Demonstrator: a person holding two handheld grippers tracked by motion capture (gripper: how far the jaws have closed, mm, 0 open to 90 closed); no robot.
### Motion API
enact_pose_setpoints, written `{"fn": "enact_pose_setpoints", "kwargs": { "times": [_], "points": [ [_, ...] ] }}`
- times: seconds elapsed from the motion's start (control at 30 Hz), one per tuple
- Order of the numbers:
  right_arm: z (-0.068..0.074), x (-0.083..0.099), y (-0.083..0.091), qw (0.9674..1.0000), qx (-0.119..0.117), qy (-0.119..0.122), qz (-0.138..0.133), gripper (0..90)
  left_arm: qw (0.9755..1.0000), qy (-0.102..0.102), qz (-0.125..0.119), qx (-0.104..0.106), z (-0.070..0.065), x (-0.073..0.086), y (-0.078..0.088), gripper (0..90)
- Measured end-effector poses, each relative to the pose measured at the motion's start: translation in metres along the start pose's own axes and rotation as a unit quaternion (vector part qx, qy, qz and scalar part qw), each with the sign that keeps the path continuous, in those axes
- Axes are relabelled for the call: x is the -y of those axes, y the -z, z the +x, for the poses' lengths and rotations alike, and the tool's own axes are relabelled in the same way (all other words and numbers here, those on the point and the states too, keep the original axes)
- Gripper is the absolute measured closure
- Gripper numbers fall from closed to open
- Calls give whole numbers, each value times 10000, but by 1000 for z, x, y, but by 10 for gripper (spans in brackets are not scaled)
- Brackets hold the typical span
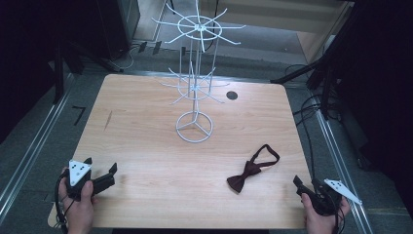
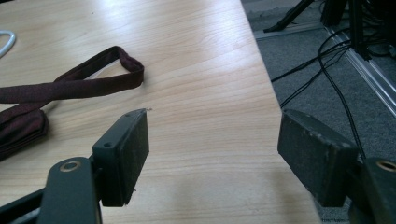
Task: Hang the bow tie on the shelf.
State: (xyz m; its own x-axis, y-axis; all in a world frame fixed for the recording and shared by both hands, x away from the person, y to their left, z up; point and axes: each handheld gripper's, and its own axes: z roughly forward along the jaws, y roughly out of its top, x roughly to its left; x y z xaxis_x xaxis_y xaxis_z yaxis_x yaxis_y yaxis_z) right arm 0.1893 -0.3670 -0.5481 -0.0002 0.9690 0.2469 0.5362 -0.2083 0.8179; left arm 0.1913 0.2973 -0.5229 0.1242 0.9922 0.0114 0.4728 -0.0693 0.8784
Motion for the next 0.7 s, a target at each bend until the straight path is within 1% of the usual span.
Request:
{"fn": "enact_pose_setpoints", "kwargs": {
  "times": [0.17, 0.2, 0.23, 0.27, 0.33, 0.4, 0.43, 0.47, 0.5, 0.53, 0.57, 0.6, 0.63, 0.67, 0.7],
  "points": [
    [10, -2, 2, 9998, -101, 136, 39, 242, 10000, -16, 5, -9, 0, 0, 0, 144],
    [12, -3, 2, 9998, -125, 124, 41, 240, 10000, -19, 10, 1, 0, 0, 0, 144],
    [15, -4, 3, 9997, -151, 176, 24, 240, 10000, -19, 11, 1, 0, 0, 0, 144],
    [22, -6, 5, 9995, -195, 247, 45, 234, 10000, -27, 11, -2, 0, 0, 0, 144],
    [24, -8, 5, 9994, -231, 266, 34, 229, 10000, -26, 4, -1, 0, 0, 0, 144],
    [35, -14, 5, 9988, -309, 376, 49, 222, 10000, -22, 2, 2, 0, 0, 0, 144],
    [39, -16, 6, 9987, -334, 375, 41, 218, 10000, -21, 4, 3, 0, 0, 0, 144],
    [39, -16, 6, 9987, -334, 375, 41, 218, 10000, -20, 10, 13, 0, 0, 0, 144],
    [46, -20, 5, 9986, -271, 454, 11, 200, 10000, -28, 14, 9, -1, 0, -1, 144],
    [49, -21, 4, 9986, -239, 474, 4, 195, 10000, -28, 14, 9, -1, 0, -1, 144],
    [49, -21, 4, 9986, -239, 474, 4, 195, 10000, -27, 8, 14, -1, 0, -1, 144],
    [55, -25, 2, 9987, -273, 422, 73, 184, 10000, -29, 7, 12, -1, 0, -1, 144],
    [55, -25, 2, 9987, -273, 422, 73, 184, 10000, -26, 9, 6, -1, 0, -1, 144],
    [61, -28, 0, 9987, -283, 395, 130, 177, 10000, -38, 11, 6, -1, 0, -1, 143],
    [61, -28, 0, 9987, -283, 395, 130, 177, 10000, -57, 21, 9, -1, 0, -1, 143]
  ]
}}
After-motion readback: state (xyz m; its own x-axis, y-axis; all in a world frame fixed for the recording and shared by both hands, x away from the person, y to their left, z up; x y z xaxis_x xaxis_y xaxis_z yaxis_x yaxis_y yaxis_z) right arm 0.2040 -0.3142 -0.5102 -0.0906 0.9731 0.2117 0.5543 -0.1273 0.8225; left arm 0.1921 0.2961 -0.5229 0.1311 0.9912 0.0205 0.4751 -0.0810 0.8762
